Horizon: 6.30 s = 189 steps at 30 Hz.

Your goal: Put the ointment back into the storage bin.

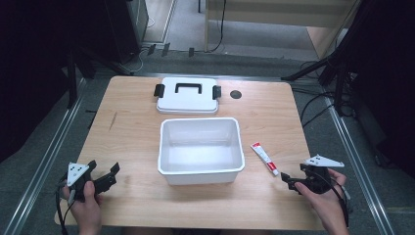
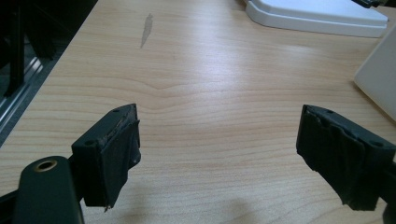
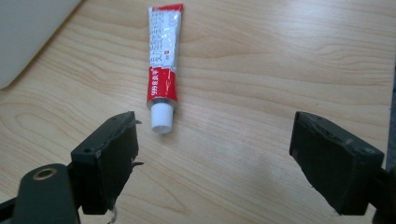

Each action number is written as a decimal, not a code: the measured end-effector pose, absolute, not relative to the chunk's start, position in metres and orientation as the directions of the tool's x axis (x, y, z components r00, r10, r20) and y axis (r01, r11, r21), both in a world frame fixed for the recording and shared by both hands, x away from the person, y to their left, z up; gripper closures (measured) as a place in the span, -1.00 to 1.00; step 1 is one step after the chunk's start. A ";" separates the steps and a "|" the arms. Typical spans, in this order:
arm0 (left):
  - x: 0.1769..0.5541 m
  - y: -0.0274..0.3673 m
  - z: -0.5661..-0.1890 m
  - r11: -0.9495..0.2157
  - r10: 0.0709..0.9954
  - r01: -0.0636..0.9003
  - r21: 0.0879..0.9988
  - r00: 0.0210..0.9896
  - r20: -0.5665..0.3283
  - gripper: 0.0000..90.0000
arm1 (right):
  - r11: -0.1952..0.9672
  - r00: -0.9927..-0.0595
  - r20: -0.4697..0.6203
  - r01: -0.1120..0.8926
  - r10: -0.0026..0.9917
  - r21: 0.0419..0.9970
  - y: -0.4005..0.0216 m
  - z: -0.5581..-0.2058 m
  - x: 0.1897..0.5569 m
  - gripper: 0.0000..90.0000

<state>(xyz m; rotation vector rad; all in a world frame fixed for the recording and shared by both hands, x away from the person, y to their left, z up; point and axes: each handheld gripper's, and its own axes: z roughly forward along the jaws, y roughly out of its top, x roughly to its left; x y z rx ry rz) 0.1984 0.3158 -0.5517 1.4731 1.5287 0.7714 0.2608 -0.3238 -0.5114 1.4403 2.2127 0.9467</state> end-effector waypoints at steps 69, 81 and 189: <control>0.199 0.318 -0.552 0.127 0.982 0.458 0.880 0.064 -0.176 -0.68 | 0.545 -0.545 -0.010 0.838 0.838 0.000 -0.214 -0.503 0.388 0.58; 0.200 0.317 -0.552 0.124 0.983 0.457 0.881 0.064 -0.171 -0.68 | 0.555 -0.555 0.002 0.831 0.832 0.034 -0.212 -0.480 0.389 0.58; 0.200 0.317 -0.552 0.124 0.983 0.462 0.878 0.065 -0.172 -0.68 | 0.774 -0.780 0.084 0.626 0.620 0.096 -0.067 -0.432 0.387 0.59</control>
